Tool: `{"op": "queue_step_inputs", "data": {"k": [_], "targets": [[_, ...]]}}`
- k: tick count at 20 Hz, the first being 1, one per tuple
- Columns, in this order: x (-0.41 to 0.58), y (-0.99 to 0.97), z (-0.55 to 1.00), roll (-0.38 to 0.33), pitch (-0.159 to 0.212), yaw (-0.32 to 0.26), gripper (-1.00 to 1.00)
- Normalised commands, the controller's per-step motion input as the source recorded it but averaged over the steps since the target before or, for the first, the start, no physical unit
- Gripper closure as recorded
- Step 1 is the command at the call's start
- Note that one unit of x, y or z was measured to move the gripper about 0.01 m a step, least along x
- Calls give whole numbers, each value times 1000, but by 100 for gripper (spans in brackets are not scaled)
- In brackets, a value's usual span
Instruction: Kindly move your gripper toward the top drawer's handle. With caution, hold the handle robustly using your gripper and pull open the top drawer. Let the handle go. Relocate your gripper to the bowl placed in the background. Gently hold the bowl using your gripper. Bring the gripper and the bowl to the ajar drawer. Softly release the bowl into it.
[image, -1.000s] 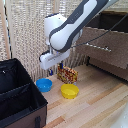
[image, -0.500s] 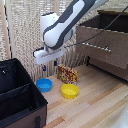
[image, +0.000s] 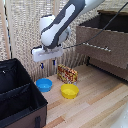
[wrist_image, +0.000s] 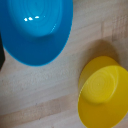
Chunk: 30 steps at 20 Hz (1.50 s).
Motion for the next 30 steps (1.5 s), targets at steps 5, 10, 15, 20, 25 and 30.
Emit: {"op": "queue_step_inputs", "data": {"k": [5, 10, 15, 20, 25, 30], "targets": [[128, 0, -370, -91, 125, -3, -100], [332, 13, -374, -30, 20, 16, -100], [491, 3, -343, -9, 0, 51, -100], [198, 58, -383, -33, -20, 21, -100], [70, -11, -171, 8, -1, -34, 100], [59, 0, -62, 15, 0, -30, 100]]}}
